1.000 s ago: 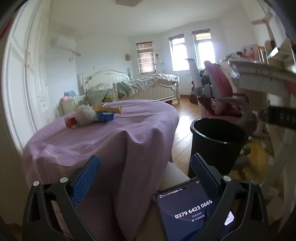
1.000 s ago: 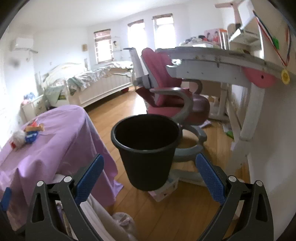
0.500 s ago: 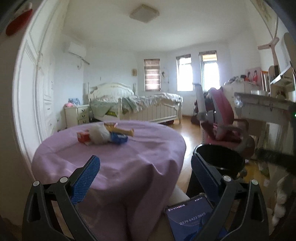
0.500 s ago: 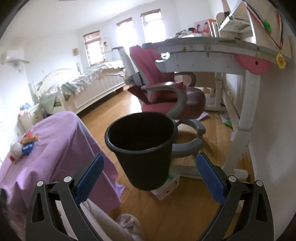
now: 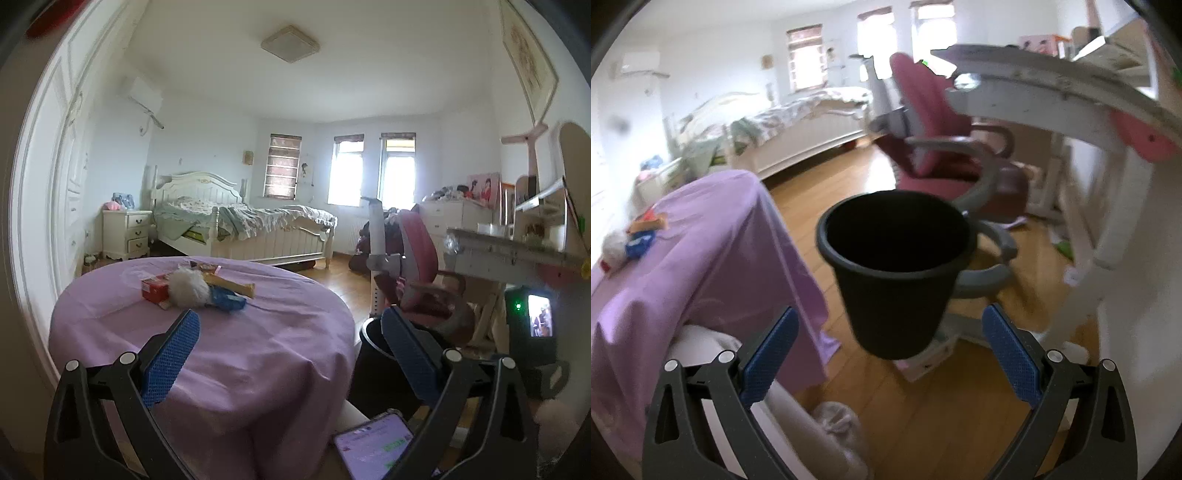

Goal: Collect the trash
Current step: 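Move both open tools back toward the purple table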

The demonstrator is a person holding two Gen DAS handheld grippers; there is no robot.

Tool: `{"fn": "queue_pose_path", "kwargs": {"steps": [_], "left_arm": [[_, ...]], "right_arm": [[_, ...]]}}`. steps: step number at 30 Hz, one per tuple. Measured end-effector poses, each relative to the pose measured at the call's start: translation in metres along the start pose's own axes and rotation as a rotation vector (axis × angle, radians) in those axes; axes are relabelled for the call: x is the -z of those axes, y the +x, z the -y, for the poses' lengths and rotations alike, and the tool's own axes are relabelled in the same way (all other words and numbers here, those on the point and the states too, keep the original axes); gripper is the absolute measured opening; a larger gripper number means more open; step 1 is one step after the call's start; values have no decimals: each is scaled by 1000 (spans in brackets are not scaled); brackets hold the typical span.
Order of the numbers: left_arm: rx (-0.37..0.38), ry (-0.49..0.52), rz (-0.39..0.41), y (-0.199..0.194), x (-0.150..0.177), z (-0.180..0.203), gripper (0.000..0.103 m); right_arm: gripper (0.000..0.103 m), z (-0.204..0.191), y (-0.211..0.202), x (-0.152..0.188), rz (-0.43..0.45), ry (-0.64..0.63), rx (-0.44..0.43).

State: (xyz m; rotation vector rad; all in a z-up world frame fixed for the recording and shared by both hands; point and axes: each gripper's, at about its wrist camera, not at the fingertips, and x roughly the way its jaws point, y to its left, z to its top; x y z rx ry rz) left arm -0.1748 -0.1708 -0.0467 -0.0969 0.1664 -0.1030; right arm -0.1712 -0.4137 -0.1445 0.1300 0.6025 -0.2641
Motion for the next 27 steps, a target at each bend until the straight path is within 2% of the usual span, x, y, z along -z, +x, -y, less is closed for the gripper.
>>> {"fn": "queue_pose_path", "kwargs": {"steps": [3, 6, 8, 12, 18, 22, 24, 26, 27], "left_arm": [[-42, -13, -25, 9, -13, -27, 98], [-91, -30, -72, 32, -31, -65, 98], [-111, -33, -120, 56, -46, -90, 98], [-120, -3, -251, 114, -65, -127, 98], [-66, 30, -418, 196, -75, -168, 98], [-64, 39, -506, 237, -69, -193, 96], [-52, 53, -564, 253, -64, -202, 90], [-30, 67, -609, 261, -58, -206, 79], [-21, 72, -623, 262, -56, -207, 79]], "right_arm": [[98, -6, 7, -19, -3, 17, -56], [98, -24, 13, -50, 15, 7, -161], [98, -50, 19, -74, 14, -23, -241], [98, -123, 38, -121, -15, -144, -432], [97, -242, 71, -160, -138, -346, -623], [88, -304, 99, -175, -261, -384, -669], [88, -327, 114, -182, -315, -361, -687], [88, -358, 128, -187, -356, -366, -684], [88, -369, 132, -188, -369, -371, -678]]}}
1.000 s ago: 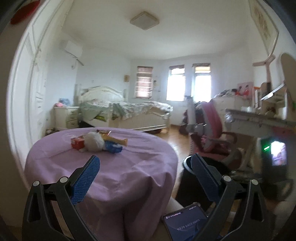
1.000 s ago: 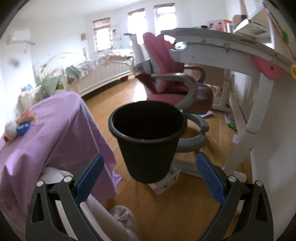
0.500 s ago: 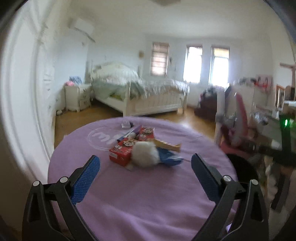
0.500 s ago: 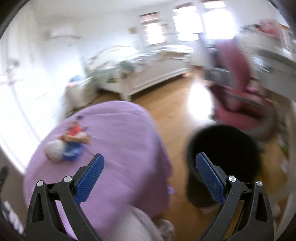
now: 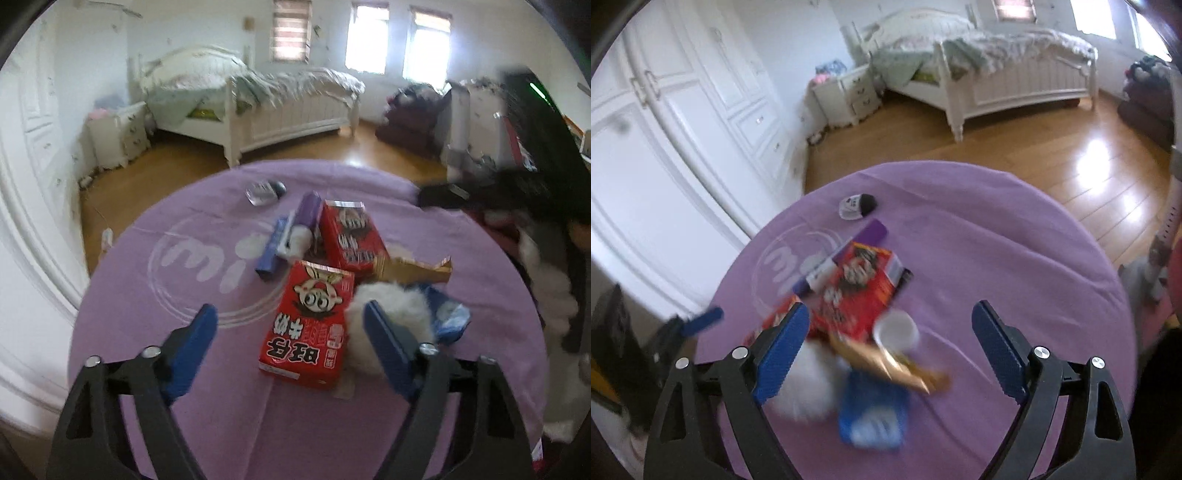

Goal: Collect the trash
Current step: 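Grasp the red milk box with left tool while right tool grasps gold wrapper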

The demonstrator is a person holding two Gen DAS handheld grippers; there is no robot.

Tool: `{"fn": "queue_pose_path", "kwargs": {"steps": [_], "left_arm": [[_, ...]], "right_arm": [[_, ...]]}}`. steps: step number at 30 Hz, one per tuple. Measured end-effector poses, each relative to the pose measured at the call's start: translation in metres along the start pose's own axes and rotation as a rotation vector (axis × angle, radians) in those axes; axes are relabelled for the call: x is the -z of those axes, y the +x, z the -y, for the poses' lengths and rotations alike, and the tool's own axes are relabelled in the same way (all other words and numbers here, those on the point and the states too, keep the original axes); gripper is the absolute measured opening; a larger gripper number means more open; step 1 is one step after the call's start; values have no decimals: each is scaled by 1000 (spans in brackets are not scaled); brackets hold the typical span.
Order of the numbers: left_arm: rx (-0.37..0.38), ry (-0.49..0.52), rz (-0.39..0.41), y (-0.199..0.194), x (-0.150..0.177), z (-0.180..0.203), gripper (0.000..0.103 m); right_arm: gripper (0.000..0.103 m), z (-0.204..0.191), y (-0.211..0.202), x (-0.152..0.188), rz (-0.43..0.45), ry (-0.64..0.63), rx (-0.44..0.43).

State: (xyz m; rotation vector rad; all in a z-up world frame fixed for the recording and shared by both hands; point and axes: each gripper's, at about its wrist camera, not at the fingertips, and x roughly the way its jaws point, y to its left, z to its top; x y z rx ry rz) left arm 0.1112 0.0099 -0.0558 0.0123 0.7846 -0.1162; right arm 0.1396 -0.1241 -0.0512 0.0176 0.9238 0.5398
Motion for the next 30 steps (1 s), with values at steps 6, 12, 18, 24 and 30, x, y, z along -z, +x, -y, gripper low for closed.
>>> {"fn": "queue_pose_path", "kwargs": {"steps": [6, 12, 18, 24, 30], "left_arm": [[5, 38, -29, 6, 11, 0, 79], [12, 76, -43, 5, 12, 0, 79], [2, 84, -125, 26, 6, -4, 76], [-7, 76, -164, 38, 1, -4, 51], [1, -66, -9, -2, 5, -25, 49]], "right_arm": [[88, -39, 68, -19, -129, -80, 119], [81, -21, 72, -12, -154, -29, 104], [81, 7, 17, 13, -132, -117, -35], [52, -7, 31, 39, -212, -315, -8], [7, -8, 13, 41, -142, -235, -59]]}}
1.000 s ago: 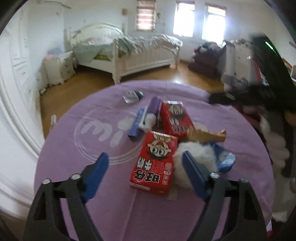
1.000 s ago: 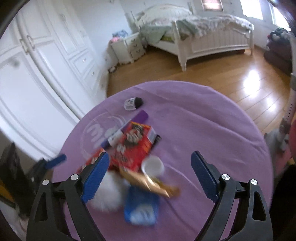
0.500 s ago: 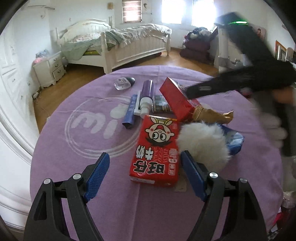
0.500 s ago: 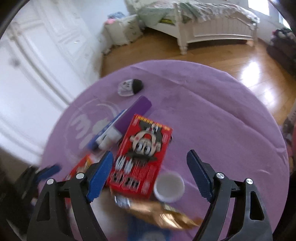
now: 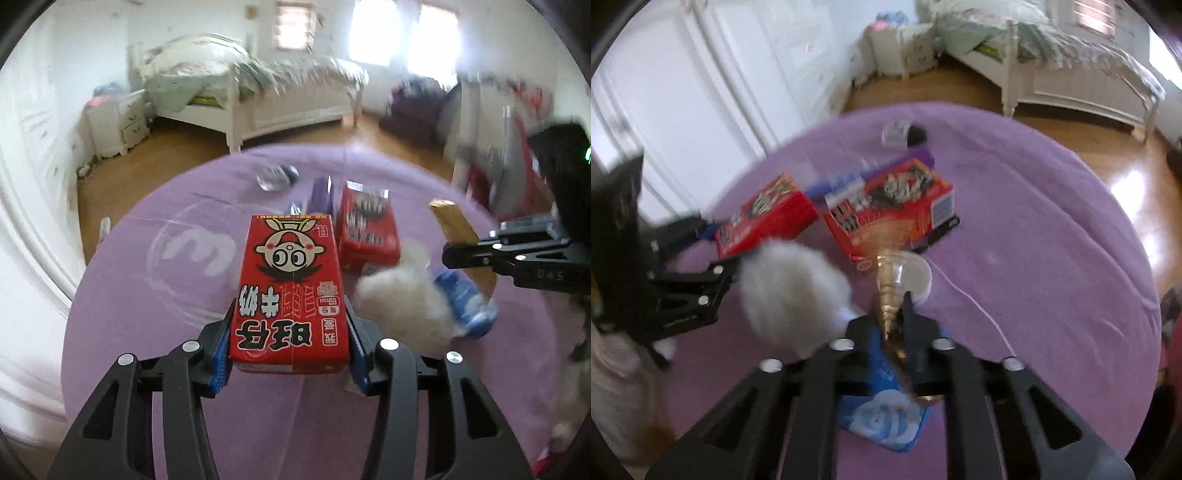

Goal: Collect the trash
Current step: 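Carry red box and gold wrapper to the bin and release both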

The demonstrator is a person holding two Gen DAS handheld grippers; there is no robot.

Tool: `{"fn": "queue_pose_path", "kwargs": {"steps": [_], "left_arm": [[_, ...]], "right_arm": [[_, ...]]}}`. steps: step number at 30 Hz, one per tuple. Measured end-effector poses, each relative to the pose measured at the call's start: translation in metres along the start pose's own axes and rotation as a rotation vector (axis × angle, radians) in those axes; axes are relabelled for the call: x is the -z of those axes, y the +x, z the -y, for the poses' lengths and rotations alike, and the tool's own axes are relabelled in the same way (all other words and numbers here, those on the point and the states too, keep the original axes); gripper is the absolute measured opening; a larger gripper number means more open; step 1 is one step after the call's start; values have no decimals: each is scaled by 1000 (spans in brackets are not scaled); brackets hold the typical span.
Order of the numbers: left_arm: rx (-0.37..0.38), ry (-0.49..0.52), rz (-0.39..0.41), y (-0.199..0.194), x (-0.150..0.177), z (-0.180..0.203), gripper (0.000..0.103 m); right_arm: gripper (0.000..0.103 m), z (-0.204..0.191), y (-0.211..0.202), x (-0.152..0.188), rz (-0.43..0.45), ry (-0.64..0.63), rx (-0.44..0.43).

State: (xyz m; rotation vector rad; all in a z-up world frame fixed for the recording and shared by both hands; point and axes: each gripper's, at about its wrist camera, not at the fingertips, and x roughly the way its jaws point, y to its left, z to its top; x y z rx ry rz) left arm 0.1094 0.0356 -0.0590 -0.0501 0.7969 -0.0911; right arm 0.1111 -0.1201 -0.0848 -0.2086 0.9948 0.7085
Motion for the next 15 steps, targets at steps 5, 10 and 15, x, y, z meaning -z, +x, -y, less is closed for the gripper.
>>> {"fn": "queue_pose_path", "kwargs": {"steps": [5, 10, 15], "left_arm": [[16, -113, 77, -32, 12, -16, 49], [93, -132, 142, -65, 13, 3, 49], [189, -105, 200, -80, 3, 55, 49]], "right_arm": [[6, 18, -42, 16, 113, 162, -114], [6, 33, -68, 35, 186, 308, -244], [6, 55, -103, 62, 281, 442, -329]]}}
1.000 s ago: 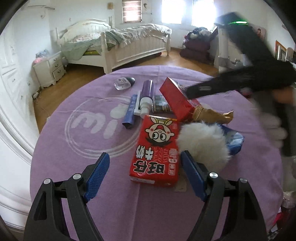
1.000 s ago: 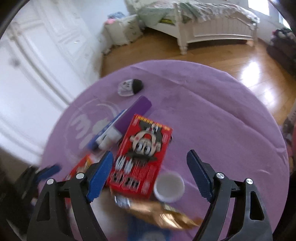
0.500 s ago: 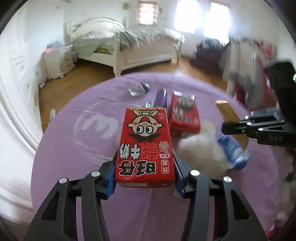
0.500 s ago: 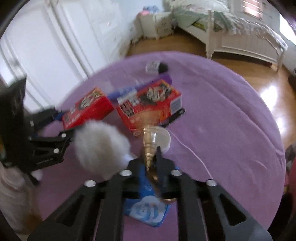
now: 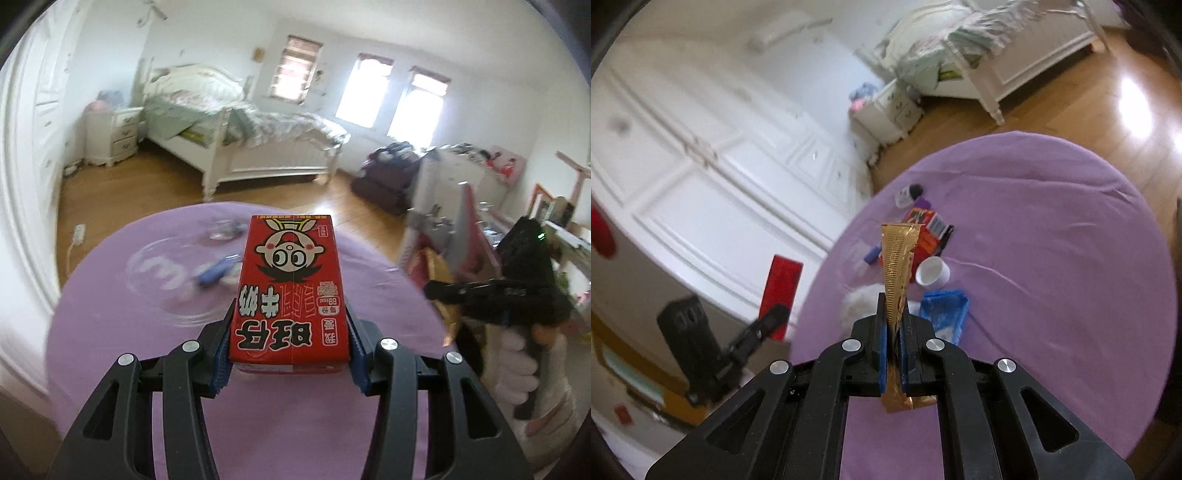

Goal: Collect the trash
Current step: 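Carry red box and gold wrapper to the bin and release both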

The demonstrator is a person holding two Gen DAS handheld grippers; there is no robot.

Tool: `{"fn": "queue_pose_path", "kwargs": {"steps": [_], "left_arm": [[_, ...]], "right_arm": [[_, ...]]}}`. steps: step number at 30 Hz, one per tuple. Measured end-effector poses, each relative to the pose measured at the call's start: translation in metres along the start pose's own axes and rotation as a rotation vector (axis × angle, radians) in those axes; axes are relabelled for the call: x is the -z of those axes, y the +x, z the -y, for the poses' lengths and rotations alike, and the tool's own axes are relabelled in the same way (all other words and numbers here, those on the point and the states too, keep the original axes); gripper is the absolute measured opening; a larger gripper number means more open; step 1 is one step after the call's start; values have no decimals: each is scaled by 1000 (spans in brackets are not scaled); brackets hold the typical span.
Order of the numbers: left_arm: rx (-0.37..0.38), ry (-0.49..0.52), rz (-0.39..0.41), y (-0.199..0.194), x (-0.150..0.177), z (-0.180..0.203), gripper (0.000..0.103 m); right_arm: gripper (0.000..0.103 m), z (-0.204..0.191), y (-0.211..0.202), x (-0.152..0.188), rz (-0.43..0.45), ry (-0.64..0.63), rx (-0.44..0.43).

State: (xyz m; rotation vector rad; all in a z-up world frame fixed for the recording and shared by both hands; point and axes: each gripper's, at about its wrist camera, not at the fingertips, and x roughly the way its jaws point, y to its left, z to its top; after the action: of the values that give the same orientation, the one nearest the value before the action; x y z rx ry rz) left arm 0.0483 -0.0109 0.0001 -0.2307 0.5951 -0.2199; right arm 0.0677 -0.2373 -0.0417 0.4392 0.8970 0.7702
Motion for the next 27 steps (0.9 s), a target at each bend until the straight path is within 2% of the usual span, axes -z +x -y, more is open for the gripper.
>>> {"fn": "queue_pose_path", "kwargs": {"steps": [4, 9, 16, 21, 27], "left_arm": [[95, 18, 2, 11, 0, 47, 49], [228, 40, -46, 54, 0, 113, 49], [421, 73, -155, 127, 4, 204, 49], [484, 130, -265, 176, 10, 256, 49], [466, 199, -422, 233, 32, 295, 50]], "right_arm": [[6, 18, -44, 5, 85, 62, 12], [6, 54, -96, 14, 186, 127, 83], [6, 109, -171, 30, 345, 186, 260], [6, 155, -202, 40, 416, 259, 364], [6, 219, -215, 54, 444, 392, 430]]}}
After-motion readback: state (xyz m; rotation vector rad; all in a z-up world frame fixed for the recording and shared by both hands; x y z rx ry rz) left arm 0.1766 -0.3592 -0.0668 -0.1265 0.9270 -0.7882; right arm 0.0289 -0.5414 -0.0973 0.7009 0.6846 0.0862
